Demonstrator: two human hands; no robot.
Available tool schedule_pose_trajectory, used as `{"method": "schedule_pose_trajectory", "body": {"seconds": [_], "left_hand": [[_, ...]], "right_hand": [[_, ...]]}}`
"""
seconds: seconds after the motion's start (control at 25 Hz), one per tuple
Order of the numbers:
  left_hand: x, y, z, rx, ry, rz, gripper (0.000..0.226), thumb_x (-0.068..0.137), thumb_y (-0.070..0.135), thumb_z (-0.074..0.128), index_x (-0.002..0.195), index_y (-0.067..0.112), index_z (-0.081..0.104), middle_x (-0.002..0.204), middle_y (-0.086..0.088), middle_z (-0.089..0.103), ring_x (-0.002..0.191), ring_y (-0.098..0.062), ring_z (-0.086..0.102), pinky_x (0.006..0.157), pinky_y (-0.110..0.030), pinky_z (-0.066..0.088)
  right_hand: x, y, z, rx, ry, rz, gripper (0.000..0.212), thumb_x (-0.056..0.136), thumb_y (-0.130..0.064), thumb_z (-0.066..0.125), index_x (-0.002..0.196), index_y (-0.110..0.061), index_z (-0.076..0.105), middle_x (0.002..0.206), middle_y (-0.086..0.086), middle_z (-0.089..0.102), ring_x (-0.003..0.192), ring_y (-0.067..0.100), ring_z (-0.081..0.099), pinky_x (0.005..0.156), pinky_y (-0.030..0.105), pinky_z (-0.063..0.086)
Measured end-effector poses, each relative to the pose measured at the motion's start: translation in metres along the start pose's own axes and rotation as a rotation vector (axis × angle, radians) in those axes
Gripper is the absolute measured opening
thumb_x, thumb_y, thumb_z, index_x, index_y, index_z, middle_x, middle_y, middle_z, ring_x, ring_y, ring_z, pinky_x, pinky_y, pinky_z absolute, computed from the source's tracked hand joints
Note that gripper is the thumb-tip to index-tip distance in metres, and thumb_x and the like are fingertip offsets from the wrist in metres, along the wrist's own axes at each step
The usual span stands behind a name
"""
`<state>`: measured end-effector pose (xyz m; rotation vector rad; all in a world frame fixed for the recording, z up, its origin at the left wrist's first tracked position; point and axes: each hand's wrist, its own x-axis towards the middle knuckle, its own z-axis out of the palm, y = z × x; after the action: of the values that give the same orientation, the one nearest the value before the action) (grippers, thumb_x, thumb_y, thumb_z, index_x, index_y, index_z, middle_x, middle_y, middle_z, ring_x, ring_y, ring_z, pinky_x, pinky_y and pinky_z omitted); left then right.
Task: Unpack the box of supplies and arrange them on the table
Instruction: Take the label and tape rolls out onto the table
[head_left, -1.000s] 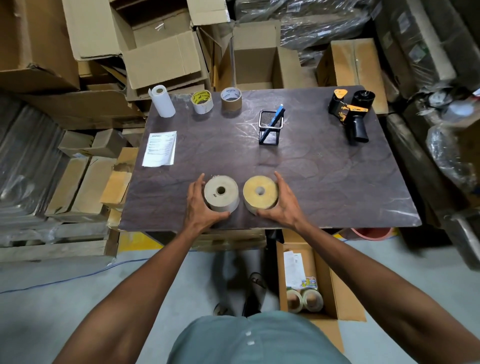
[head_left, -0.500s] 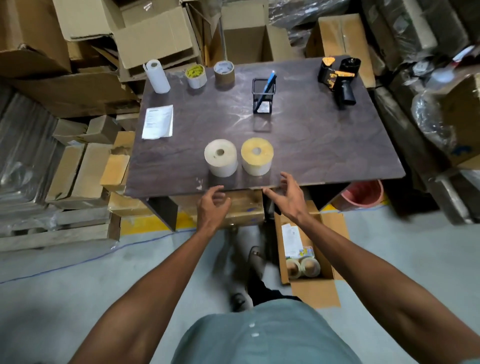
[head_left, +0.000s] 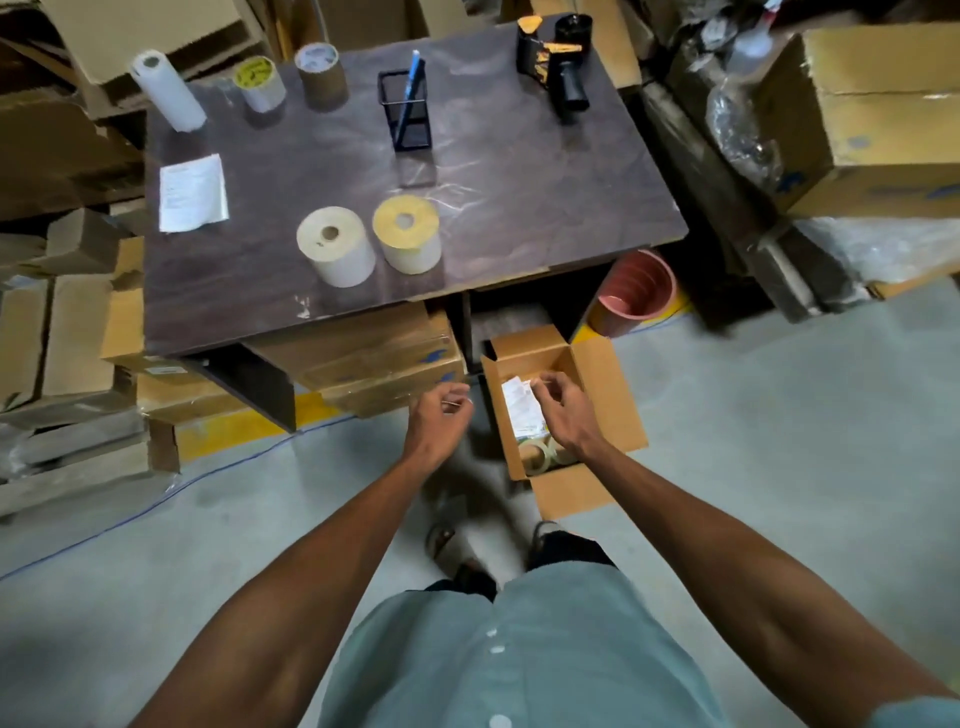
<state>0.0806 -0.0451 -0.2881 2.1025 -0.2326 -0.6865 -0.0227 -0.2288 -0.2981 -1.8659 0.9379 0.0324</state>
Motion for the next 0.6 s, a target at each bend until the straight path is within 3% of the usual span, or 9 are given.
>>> {"method": "schedule_pose_trajectory", "body": {"seconds": [0.16, 0.28, 0.36, 0.52, 0.6], "left_hand": [[-0.011, 0.011, 0.052, 0.029, -0.066, -0.032, 0.023, 0.090, 0.016, 0.066, 0.112, 0.016, 0.072, 0.097, 0.001, 0.072, 0.080, -0.002, 0.065, 0.069, -0.003, 0.046], [-0.022, 0.013, 0.092, 0.055, -0.073, -0.060, 0.024, 0.092, 0.018, 0.065, 0.114, 0.014, 0.071, 0.105, 0.000, 0.073, 0.083, -0.002, 0.064, 0.065, 0.002, 0.043], [-0.031, 0.018, 0.128, 0.061, -0.068, -0.097, 0.026, 0.092, 0.017, 0.065, 0.117, 0.012, 0.071, 0.109, -0.002, 0.072, 0.088, -0.009, 0.065, 0.070, -0.004, 0.046], [-0.042, 0.019, 0.203, 0.067, -0.050, -0.171, 0.029, 0.091, 0.021, 0.065, 0.118, 0.013, 0.071, 0.112, -0.004, 0.073, 0.096, -0.015, 0.067, 0.091, -0.030, 0.055], [-0.035, 0.013, 0.235, 0.093, -0.056, -0.159, 0.029, 0.089, 0.024, 0.067, 0.117, 0.017, 0.071, 0.111, -0.004, 0.073, 0.097, -0.016, 0.068, 0.094, -0.034, 0.055]], "right_hand": [[-0.004, 0.036, -0.030, 0.015, 0.034, 0.076, 0.036, 0.099, -0.041, 0.053, 0.124, -0.016, 0.062, 0.117, 0.008, 0.070, 0.105, 0.022, 0.064, 0.094, 0.035, 0.051], [-0.008, 0.063, -0.051, 0.034, -0.017, 0.077, 0.037, 0.101, -0.041, 0.052, 0.125, -0.015, 0.061, 0.118, 0.007, 0.070, 0.104, 0.021, 0.065, 0.094, 0.040, 0.054], [-0.005, 0.089, -0.073, 0.043, -0.052, 0.070, 0.034, 0.101, -0.039, 0.052, 0.123, -0.015, 0.062, 0.114, 0.005, 0.070, 0.102, 0.021, 0.065, 0.092, 0.040, 0.055], [0.014, 0.140, -0.115, -0.025, -0.138, 0.010, 0.028, 0.103, -0.030, 0.051, 0.120, -0.010, 0.064, 0.108, 0.006, 0.069, 0.097, 0.019, 0.062, 0.076, 0.018, 0.045], [0.030, 0.168, -0.125, -0.047, -0.159, -0.003, 0.030, 0.103, -0.027, 0.052, 0.123, -0.009, 0.062, 0.111, 0.009, 0.069, 0.099, 0.021, 0.062, 0.079, 0.018, 0.045]]}}
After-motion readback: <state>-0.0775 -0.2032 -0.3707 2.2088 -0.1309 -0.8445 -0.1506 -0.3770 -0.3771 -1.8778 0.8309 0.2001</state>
